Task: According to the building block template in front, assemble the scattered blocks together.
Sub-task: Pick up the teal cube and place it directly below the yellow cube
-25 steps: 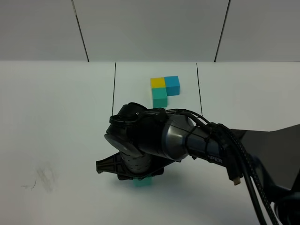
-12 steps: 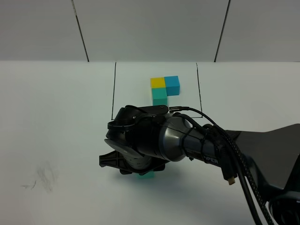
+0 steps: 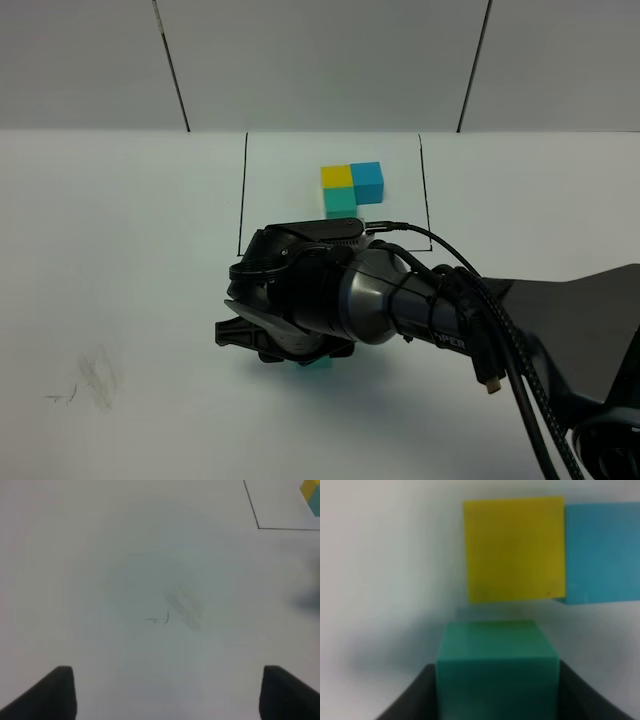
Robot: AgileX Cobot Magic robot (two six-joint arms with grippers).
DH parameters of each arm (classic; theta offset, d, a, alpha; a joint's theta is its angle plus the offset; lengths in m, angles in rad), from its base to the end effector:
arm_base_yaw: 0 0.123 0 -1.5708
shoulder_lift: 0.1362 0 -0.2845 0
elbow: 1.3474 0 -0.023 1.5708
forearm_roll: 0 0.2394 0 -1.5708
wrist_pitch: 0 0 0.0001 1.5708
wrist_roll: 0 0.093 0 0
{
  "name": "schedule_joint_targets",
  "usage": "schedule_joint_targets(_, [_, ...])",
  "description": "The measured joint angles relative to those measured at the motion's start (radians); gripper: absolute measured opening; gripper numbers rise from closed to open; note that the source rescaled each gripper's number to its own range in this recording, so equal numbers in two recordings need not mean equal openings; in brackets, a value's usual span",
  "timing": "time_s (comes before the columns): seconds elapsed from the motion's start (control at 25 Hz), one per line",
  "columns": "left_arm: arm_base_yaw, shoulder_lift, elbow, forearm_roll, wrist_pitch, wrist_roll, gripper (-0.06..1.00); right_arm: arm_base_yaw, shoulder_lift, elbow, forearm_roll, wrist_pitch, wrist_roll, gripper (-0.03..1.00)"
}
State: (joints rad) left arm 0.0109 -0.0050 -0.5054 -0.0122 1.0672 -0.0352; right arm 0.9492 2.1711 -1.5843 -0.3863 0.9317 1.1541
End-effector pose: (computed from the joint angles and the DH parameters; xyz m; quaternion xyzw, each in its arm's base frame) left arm -0.0142 -0.0011 0.2718 -0.0194 0.8520 -0.0125 0.5231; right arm 0.2720 0.3313 0.1520 -0.0028 0.9845 -0.0208 0.1743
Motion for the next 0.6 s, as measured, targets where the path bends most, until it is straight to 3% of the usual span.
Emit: schedule_joint_targets(0.6, [0.0, 0.0, 0.0, 0.0, 0.0, 0.0, 0.74, -0.008, 0.043, 0.0, 0.001, -0.018, 0.007, 0.24])
